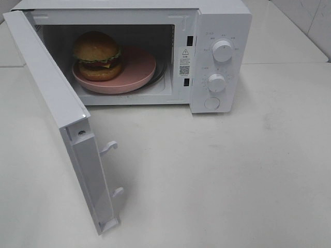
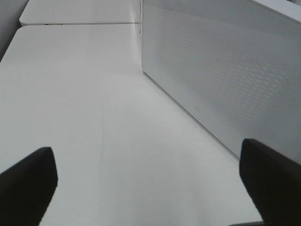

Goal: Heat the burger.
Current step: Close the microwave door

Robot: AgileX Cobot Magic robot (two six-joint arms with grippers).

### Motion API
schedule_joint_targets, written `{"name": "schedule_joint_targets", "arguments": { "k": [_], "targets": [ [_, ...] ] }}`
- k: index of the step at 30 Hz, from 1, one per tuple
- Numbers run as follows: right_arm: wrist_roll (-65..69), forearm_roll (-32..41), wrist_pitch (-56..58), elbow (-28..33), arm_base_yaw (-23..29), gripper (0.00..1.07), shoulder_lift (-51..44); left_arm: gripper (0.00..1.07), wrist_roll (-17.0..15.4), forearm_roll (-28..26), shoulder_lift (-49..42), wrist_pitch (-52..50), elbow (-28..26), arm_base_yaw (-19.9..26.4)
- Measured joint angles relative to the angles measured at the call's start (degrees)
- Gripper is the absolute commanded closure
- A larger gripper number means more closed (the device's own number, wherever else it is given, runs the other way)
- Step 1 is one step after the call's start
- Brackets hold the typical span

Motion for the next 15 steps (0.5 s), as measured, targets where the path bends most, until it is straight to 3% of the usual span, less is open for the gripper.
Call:
{"name": "schedule_joint_targets", "arguments": {
  "k": [15],
  "targets": [
    [0.0,0.0,0.0,0.0,0.0,0.31,0.0,0.03,0.0,0.0,0.0,0.0,0.0,0.0]
  ]
}}
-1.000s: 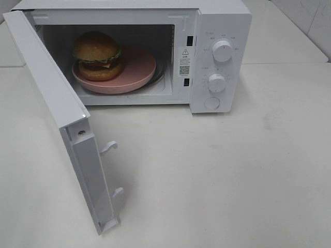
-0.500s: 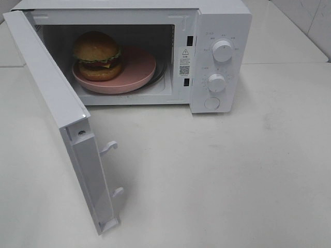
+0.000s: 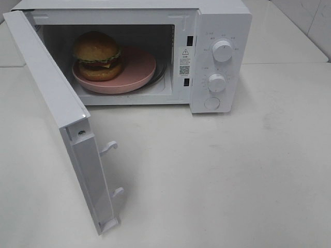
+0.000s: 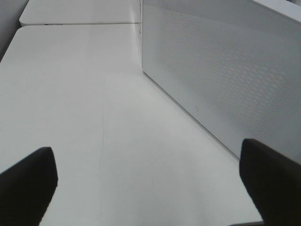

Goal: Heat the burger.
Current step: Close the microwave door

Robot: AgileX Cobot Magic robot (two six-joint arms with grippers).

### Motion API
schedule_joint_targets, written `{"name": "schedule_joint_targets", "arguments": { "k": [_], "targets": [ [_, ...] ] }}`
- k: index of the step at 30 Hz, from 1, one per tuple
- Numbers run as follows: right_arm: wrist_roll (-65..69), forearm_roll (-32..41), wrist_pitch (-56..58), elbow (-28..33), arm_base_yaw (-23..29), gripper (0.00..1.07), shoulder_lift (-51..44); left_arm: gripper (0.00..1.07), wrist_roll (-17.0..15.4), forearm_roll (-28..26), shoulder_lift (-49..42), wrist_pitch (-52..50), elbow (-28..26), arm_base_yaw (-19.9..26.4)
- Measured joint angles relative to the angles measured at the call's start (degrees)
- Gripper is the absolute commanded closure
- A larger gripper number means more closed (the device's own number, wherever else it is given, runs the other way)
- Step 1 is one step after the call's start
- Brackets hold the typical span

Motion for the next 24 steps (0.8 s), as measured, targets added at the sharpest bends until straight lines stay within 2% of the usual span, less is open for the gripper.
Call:
{"name": "schedule_joint_targets", "arguments": {
  "k": [10,15,17,18,20,21,22,23,24],
  "targets": [
    [0.0,0.0,0.0,0.0,0.0,0.31,0.0,0.03,0.0,0.0,0.0,0.0,0.0,0.0],
    [0.0,0.0,0.0,0.0,0.0,0.31,0.0,0.09,0.0,-0.11,0.17,-0.23,-0.57,0.0],
    [0.0,0.0,0.0,0.0,0.0,0.31,0.0,0.18,0.0,-0.06,1.72,-2.52,-2.06,0.0],
    [0.0,0.0,0.0,0.0,0.0,0.31,0.0,0.18,0.0,-0.06,1.72,-2.52,-2.06,0.0],
    [0.0,0.06,0.0,0.0,0.0,0.31,0.0,0.34,0.0,0.29,4.47,-5.96,-2.35,0.0],
    [0.0,0.06,0.0,0.0,0.0,0.31,0.0,0.34,0.0,0.29,4.47,-5.96,-2.35,0.0],
    [0.0,0.11,0.0,0.0,0.0,0.31,0.0,0.47,0.0,0.63,6.82,-7.73,-2.35,0.0],
    [0.0,0.17,0.0,0.0,0.0,0.31,0.0,0.53,0.0,0.86,8.08,-9.0,-2.35,0.0],
    [0.0,0.17,0.0,0.0,0.0,0.31,0.0,0.53,0.0,0.86,8.08,-9.0,-2.35,0.0]
  ]
}}
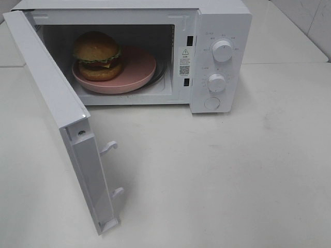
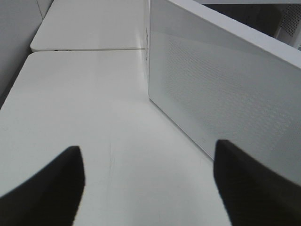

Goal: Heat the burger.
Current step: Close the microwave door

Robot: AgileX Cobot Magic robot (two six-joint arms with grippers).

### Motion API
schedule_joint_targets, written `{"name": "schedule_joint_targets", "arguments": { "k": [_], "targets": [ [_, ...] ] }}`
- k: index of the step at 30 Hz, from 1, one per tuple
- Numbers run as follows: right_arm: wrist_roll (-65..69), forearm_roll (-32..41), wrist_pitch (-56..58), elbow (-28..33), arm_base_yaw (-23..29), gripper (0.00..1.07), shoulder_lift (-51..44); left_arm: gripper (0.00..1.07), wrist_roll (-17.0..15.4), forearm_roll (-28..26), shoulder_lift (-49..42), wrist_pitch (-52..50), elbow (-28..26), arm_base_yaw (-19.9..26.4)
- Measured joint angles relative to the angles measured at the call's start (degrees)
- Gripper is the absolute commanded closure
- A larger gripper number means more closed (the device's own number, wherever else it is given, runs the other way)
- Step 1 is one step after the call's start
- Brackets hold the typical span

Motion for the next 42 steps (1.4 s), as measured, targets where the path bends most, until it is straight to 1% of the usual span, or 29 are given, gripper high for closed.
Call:
{"name": "schedule_joint_targets", "arguments": {
  "k": [1,2,3,4,5,6,7,10,12,15,17,19,20,23,25,27,28,30,31,33,34,35,36,37,38,39,40,41,42],
  "targets": [
    [0.0,0.11,0.0,0.0,0.0,0.31,0.0,0.68,0.0,0.29,2.18,-1.83,0.0,0.0],
    [0.0,0.11,0.0,0.0,0.0,0.31,0.0,0.68,0.0,0.29,2.18,-1.83,0.0,0.0],
    [0.0,0.11,0.0,0.0,0.0,0.31,0.0,0.83,0.0,0.29,4.47,-3.44,0.0,0.0],
    [0.0,0.11,0.0,0.0,0.0,0.31,0.0,0.89,0.0,0.4,5.84,-4.18,0.0,0.0],
    [0.0,0.11,0.0,0.0,0.0,0.31,0.0,0.89,0.0,0.4,5.84,-4.18,0.0,0.0],
    [0.0,0.11,0.0,0.0,0.0,0.31,0.0,1.03,0.0,0.74,8.65,-5.5,0.0,0.0],
    [0.0,0.11,0.0,0.0,0.0,0.31,0.0,1.07,0.0,0.74,11.46,-7.62,0.0,0.0],
    [0.0,0.11,0.0,0.0,0.0,0.31,0.0,1.07,0.0,0.8,12.72,-8.65,0.0,0.0],
    [0.0,0.11,0.0,0.0,0.0,0.31,0.0,1.07,0.0,0.8,18.74,-16.39,1.03,0.0],
    [0.0,0.17,0.0,0.0,0.0,0.31,0.0,1.07,0.0,0.74,20.23,-18.96,1.66,0.0],
    [0.0,0.17,0.0,0.0,0.0,0.31,0.0,1.07,0.0,0.46,25.32,-29.51,5.16,0.0],
    [0.0,0.17,0.0,0.0,0.0,0.31,0.0,1.07,0.06,0.46,26.41,-32.03,6.02,0.0],
    [0.0,0.23,0.0,0.0,0.0,0.31,0.0,1.07,0.11,0.46,28.99,-38.73,8.14,0.0],
    [0.0,0.23,0.0,0.0,0.0,0.31,0.0,1.07,0.11,0.46,30.31,-41.48,8.94,0.0],
    [0.0,0.23,0.0,0.0,0.0,0.31,0.0,1.07,0.23,0.57,35.41,-55.58,12.78,0.0],
    [0.0,0.23,0.0,0.0,0.0,0.31,0.0,1.07,0.23,0.74,36.61,-58.27,13.41,0.0],
    [0.0,0.23,0.0,0.0,0.0,0.31,0.0,1.07,0.23,1.78,39.76,-64.63,14.73,0.0],
    [0.0,0.23,0.0,0.0,0.0,0.31,0.0,1.07,0.23,2.35,41.42,-67.09,15.18,0.0],
    [0.0,0.23,0.0,0.0,0.0,0.31,0.0,1.07,0.17,4.07,44.63,-72.19,15.99,0.0],
    [0.0,0.23,0.0,0.0,0.0,0.31,0.0,1.07,0.0,5.16,46.47,-74.37,16.27,0.0],
    [0.0,0.23,0.0,0.0,0.0,0.31,0.0,1.07,-0.63,7.68,49.9,-77.23,16.33,0.0],
    [0.0,0.23,0.0,0.0,0.0,0.31,0.0,1.07,-0.63,7.68,49.9,-77.23,16.33,0.0],
    [0.0,0.23,0.0,0.0,0.0,0.31,0.0,1.07,-1.03,8.88,51.85,-78.84,16.33,0.0],
    [0.0,0.23,0.0,0.0,0.0,0.31,0.0,1.07,-2.29,11.23,55.29,-81.53,16.33,0.0],
    [0.0,0.23,0.0,0.0,0.0,0.31,0.0,1.07,-2.29,11.23,55.29,-81.53,16.33,0.0],
    [0.0,0.23,0.0,0.0,0.0,0.31,0.0,1.07,-3.32,12.49,57.18,-83.02,16.33,0.0],
    [0.0,0.23,0.0,0.0,0.0,0.31,0.0,1.07,-5.61,14.27,60.79,-86.17,16.33,0.0],
    [0.0,0.23,0.0,0.0,0.0,0.31,0.0,1.07,-5.61,14.27,60.79,-86.17,16.33,0.0],
    [0.0,0.23,0.0,0.0,0.0,0.31,0.0,1.07,-8.02,16.21,63.77,-89.61,16.33,0.0]
  ]
}}
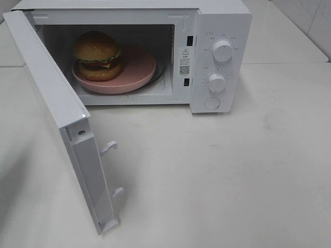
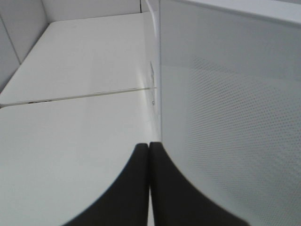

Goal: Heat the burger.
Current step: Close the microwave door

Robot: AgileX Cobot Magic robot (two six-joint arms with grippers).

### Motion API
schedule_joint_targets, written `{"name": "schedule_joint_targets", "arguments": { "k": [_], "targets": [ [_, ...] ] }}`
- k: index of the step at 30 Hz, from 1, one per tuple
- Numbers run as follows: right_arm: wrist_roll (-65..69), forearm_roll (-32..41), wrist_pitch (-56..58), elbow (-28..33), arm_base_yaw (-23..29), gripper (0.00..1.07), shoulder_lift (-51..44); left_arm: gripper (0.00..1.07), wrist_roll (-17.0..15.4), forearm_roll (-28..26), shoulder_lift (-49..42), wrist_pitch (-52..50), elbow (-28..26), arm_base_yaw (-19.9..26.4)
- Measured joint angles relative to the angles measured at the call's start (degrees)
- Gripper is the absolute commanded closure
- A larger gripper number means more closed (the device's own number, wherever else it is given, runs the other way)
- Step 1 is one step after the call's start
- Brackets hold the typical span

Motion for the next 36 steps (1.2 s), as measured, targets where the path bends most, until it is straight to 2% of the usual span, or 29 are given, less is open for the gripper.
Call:
{"name": "schedule_joint_targets", "arguments": {
  "k": [6,11,15,25,26,30,31,36],
  "targets": [
    [0.0,0.0,0.0,0.0,0.0,0.31,0.0,1.07,-4.35,4.13,8.54,-10.2,-0.11,-0.06],
    [0.0,0.0,0.0,0.0,0.0,0.31,0.0,1.07,-5.9,4.81,11.8,-12.95,-0.8,-1.89],
    [0.0,0.0,0.0,0.0,0.0,0.31,0.0,1.07,-4.7,5.04,15.93,-14.27,-3.72,-6.3],
    [0.0,0.0,-0.06,0.0,0.0,0.31,0.0,1.07,-3.9,2.58,21.03,-14.09,-6.88,-11.97],
    [0.0,0.0,-0.06,0.0,0.0,0.31,0.0,1.07,-3.72,1.72,21.6,-14.15,-7.91,-13.69],
    [0.0,0.0,-0.06,0.0,0.0,0.31,0.0,1.07,-3.32,-0.06,22.69,-14.15,-9.22,-15.93],
    [0.0,0.0,-0.06,0.0,0.0,0.31,0.0,1.07,-2.86,-1.89,23.49,-14.15,-10.26,-17.42],
    [0.0,0.0,-0.06,0.0,0.0,0.31,0.0,1.07,-2.23,-5.79,24.98,-14.09,-12.38,-20.11]
  ]
}}
